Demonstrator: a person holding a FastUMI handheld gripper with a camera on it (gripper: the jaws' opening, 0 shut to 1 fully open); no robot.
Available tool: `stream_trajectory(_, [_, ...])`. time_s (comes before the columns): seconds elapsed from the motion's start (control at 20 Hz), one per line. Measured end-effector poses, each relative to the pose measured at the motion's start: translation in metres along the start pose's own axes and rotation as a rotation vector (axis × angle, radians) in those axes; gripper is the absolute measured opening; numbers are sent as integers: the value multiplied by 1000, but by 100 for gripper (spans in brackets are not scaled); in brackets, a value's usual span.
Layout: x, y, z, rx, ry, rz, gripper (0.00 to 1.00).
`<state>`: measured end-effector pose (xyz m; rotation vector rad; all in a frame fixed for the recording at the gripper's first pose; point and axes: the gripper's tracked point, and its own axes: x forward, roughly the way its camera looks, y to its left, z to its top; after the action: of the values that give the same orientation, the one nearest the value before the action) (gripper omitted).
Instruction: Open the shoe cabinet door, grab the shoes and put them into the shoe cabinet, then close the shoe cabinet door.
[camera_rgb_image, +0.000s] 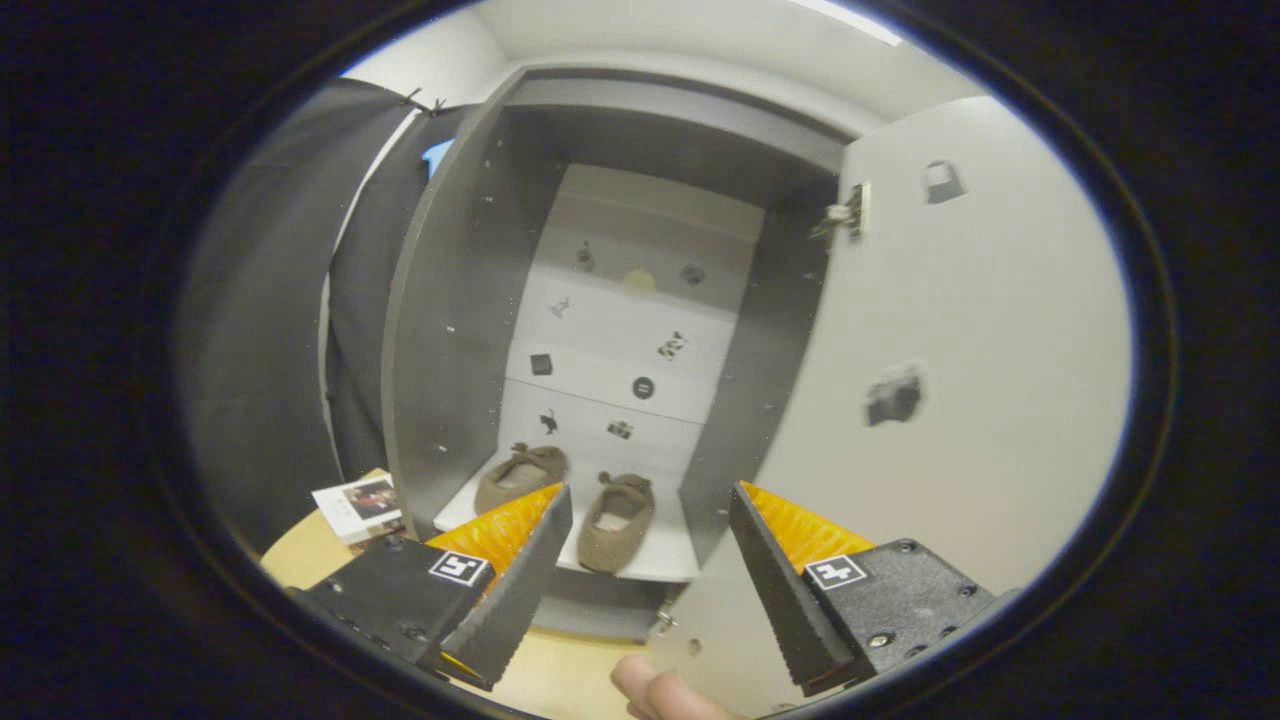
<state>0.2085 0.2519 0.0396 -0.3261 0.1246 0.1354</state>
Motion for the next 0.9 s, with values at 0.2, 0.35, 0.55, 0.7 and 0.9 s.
stream_trajectory(0.2, [-81,-27,6,55,-89,8,100])
stream_trajectory(0.35, [-136,-50,-4,99,-144,31,100])
stream_trajectory(0.55, [-190,-84,-23,106,-232,21,100])
stream_trajectory(0.7, [-221,-122,-35,114,-293,-22,100])
stream_trajectory(0.9, [-240,-165,-60,105,-309,-86,100])
